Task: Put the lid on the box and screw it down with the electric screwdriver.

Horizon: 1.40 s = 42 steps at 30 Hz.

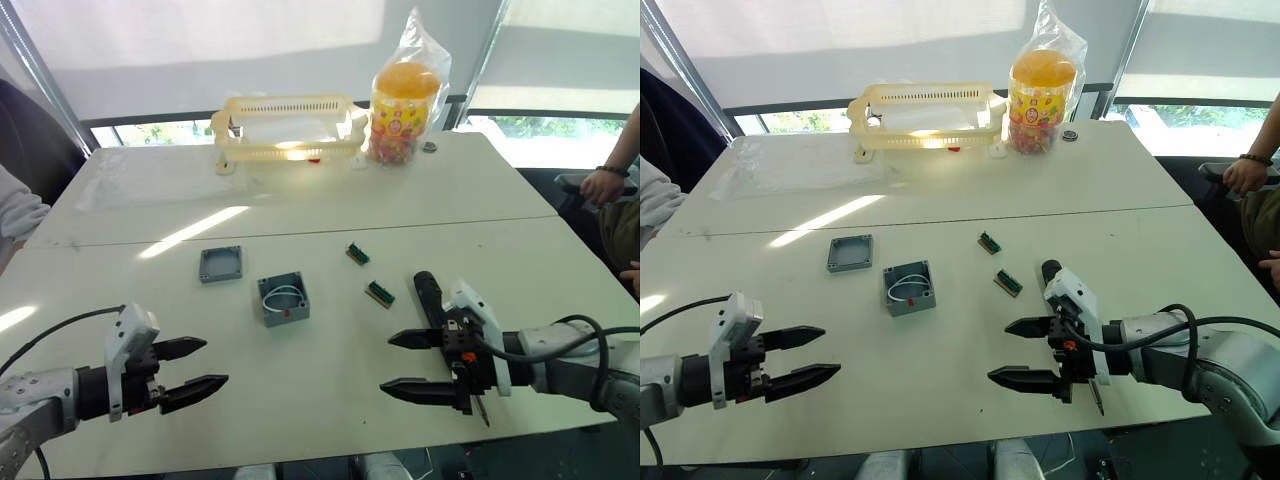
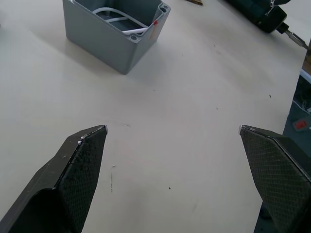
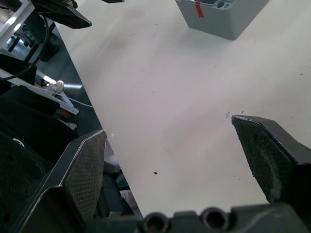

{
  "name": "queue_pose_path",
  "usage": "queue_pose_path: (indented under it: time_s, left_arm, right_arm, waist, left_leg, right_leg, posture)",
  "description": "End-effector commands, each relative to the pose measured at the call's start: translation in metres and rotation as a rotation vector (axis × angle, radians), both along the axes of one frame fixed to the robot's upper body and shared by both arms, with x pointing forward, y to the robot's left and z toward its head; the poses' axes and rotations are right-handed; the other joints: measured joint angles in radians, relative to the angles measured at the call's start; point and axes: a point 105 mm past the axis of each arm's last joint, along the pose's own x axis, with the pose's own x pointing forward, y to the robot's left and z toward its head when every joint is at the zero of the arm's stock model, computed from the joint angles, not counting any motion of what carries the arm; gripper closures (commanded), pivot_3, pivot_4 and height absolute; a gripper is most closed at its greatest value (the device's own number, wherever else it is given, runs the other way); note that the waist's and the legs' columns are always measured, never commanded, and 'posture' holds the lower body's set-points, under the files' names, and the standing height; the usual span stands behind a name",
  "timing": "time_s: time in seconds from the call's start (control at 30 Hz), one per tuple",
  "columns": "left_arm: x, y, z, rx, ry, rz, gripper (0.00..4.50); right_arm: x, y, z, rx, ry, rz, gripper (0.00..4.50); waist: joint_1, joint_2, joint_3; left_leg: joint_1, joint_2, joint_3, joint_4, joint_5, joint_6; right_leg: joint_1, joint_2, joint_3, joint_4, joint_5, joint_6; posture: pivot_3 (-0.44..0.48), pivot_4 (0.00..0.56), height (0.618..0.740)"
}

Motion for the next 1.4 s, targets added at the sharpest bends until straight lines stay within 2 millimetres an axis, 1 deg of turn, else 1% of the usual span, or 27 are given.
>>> queue_pose_path:
  time_s: [0.03,0.13,0.3,0.4,0.5,0.63,0.73,0.8,0.87,0.9,0.93,1.0,1.07,1.13,1.3,1.4]
  left_arm:
    - [0.001,-0.002,0.001,0.018,-0.021,-0.016,0.02]
    - [0.004,-0.002,0.003,0.009,-0.033,-0.004,0.02]
    - [0.003,-0.002,0.003,0.025,-0.034,-0.006,0.02]
    - [0.008,0.003,0.002,0.061,-0.041,0.017,0.02]
    - [0.009,0.004,0.008,0.023,-0.023,0.002,0.02]
    - [0.032,0.018,0.009,0.199,-0.090,0.064,0.02]
    - [0.051,0.014,0.027,0.287,-0.141,0.059,0.02]
    - [0.056,-0.001,0.044,0.300,-0.128,-0.058,0.02]
    - [0.060,-0.016,0.058,0.389,-0.124,-0.200,0.02]
    - [0.062,-0.018,0.061,0.425,-0.123,-0.233,0.02]
    - [0.068,-0.023,0.064,0.449,-0.127,-0.271,0.02]
    - [0.083,-0.039,0.067,0.528,-0.170,-0.362,0.02]
    - [0.095,-0.055,0.065,0.559,-0.159,-0.405,0.02]
    - [0.100,-0.067,0.061,0.569,-0.125,-0.441,0.02]
    - [0.105,-0.091,0.049,0.589,-0.072,-0.503,0.02]
    - [0.105,-0.101,0.042,0.600,-0.050,-0.526,0.02]
  right_arm:
    - [-0.001,0.002,0.007,0.017,-0.031,0.009,0.01]
    - [-0.003,0.002,0.004,0.015,-0.023,0.010,0.01]
    - [-0.003,0.001,0.004,0.015,-0.021,0.007,0.01]
    - [-0.001,0.001,0.005,0.025,-0.036,0.000,0.01]
    - [0.003,0.002,0.007,0.036,-0.054,-0.012,0.01]
    - [0.013,-0.006,0.010,-0.020,-0.099,-0.062,0.01]
    - [0.017,-0.006,0.027,0.033,-0.073,-0.099,0.01]
    - [0.014,-0.001,0.040,0.067,-0.063,-0.072,0.01]
    - [0.010,0.007,0.046,0.056,-0.078,-0.041,0.01]
    - [0.010,0.011,0.048,0.048,-0.085,-0.032,0.01]
    - [0.010,0.016,0.048,0.032,-0.113,-0.014,0.01]
    - [0.008,0.025,0.045,-0.004,-0.164,0.013,0.01]
    - [0.008,0.030,0.039,-0.025,-0.188,0.010,0.01]
    - [0.010,0.034,0.034,-0.036,-0.204,0.000,0.01]
    - [0.012,0.040,0.023,-0.038,-0.234,-0.036,0.01]
    - [0.013,0.042,0.020,-0.033,-0.248,-0.055,0.01]
  waist:
    - [0.000,0.000,0.000]
    - [0.001,0.000,0.000]
    - [0.001,0.000,0.000]
    - [0.000,0.000,0.000]
    - [0.001,0.000,0.000]
    - [0.004,0.000,0.000]
    - [0.004,-0.001,0.000]
    - [0.003,-0.001,0.000]
    - [0.003,-0.001,0.000]
    - [0.001,-0.001,0.000]
    - [0.001,-0.001,0.000]
    - [0.000,0.000,-0.001]
    - [0.001,0.000,-0.001]
    - [0.001,-0.001,0.000]
    - [-0.005,-0.001,0.000]
    - [-0.001,-0.001,0.000]
  left_leg:
    - [0.000,0.000,0.000,0.000,0.000,0.000]
    - [0.000,0.000,0.000,0.000,0.000,0.000]
    - [0.000,0.000,0.000,0.000,0.000,0.000]
    - [0.000,0.000,0.000,0.000,0.000,0.000]
    - [0.000,0.000,0.000,0.000,0.000,0.000]
    - [0.000,0.000,0.000,0.001,0.000,0.000]
    - [0.000,0.000,-0.001,0.001,0.000,0.000]
    - [0.000,0.000,-0.001,0.001,0.000,0.000]
    - [0.000,0.000,-0.002,0.001,0.000,0.000]
    - [0.000,0.000,-0.002,0.001,0.000,0.000]
    - [0.000,0.000,-0.002,0.001,0.000,0.000]
    - [0.001,0.000,-0.002,0.000,0.000,0.000]
    - [0.000,0.000,-0.003,0.000,0.000,0.000]
    - [0.000,0.000,-0.003,0.001,0.000,0.000]
    - [-0.001,0.000,-0.003,0.001,0.000,0.001]
    - [-0.001,0.000,-0.005,0.001,0.000,0.001]
  right_leg:
    - [0.000,0.000,0.000,0.000,0.000,0.000]
    - [0.000,0.000,0.000,0.000,0.000,0.000]
    - [0.000,0.000,0.000,0.000,0.000,0.000]
    - [0.000,0.000,0.000,0.001,0.000,0.000]
    - [0.000,0.001,0.000,0.001,0.000,0.000]
    - [0.000,0.000,0.000,0.001,0.000,0.000]
    - [0.001,0.001,0.000,0.002,0.000,0.000]
    - [0.001,0.001,0.000,0.002,0.000,0.000]
    - [0.001,0.002,0.000,0.002,0.000,0.001]
    - [0.000,0.002,-0.001,0.002,0.000,0.001]
    - [0.001,0.002,-0.001,0.002,0.000,0.001]
    - [0.001,0.002,0.000,0.002,0.001,0.003]
    - [0.001,0.003,-0.001,0.003,0.001,0.003]
    - [0.001,0.003,-0.001,0.004,0.001,0.004]
    - [-0.001,0.004,0.000,0.005,0.001,0.006]
    - [-0.001,0.004,-0.001,0.007,0.001,0.006]
  posture:
    - [0.000,0.150,0.740]
    - [0.000,0.150,0.740]
    - [0.000,0.150,0.740]
    - [0.000,0.150,0.740]
    - [0.000,0.150,0.740]
    - [0.000,0.150,0.740]
    - [0.000,0.150,0.740]
    - [0.000,0.150,0.740]
    - [0.000,0.150,0.740]
    - [0.000,0.150,0.740]
    - [0.000,0.150,0.740]
    - [0.000,0.150,0.740]
    - [0.000,0.150,0.740]
    - [0.000,0.150,0.740]
    - [0.000,0.150,0.740]
    - [0.000,0.150,0.740]
